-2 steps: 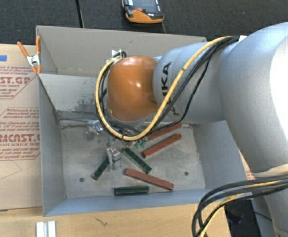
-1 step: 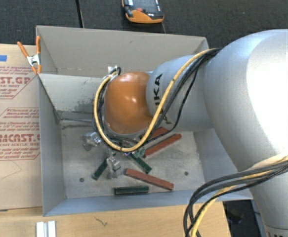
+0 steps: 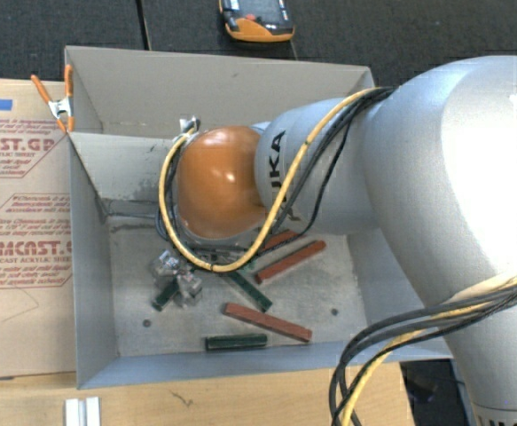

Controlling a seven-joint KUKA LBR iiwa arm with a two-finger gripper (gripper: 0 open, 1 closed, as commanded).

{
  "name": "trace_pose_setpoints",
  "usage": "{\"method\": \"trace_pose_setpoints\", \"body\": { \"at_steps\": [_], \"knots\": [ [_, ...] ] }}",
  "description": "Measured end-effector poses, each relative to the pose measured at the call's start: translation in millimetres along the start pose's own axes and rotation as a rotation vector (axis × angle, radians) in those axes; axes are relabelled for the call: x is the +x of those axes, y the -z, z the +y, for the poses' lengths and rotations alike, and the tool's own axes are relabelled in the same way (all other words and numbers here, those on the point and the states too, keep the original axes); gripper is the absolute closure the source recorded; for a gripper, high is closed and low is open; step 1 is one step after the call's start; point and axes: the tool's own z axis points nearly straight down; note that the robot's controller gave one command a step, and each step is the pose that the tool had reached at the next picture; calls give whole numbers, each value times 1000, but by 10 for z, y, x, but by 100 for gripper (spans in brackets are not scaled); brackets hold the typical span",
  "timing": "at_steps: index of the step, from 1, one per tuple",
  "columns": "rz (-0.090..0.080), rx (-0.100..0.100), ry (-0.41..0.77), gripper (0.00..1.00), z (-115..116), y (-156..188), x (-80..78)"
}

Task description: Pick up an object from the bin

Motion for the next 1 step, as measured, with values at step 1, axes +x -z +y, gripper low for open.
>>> {"method": "trace_pose_setpoints", "body": {
  "at_steps": [1],
  "knots": [
    [0,0,0,100,1,-1,0]
  ]
}}
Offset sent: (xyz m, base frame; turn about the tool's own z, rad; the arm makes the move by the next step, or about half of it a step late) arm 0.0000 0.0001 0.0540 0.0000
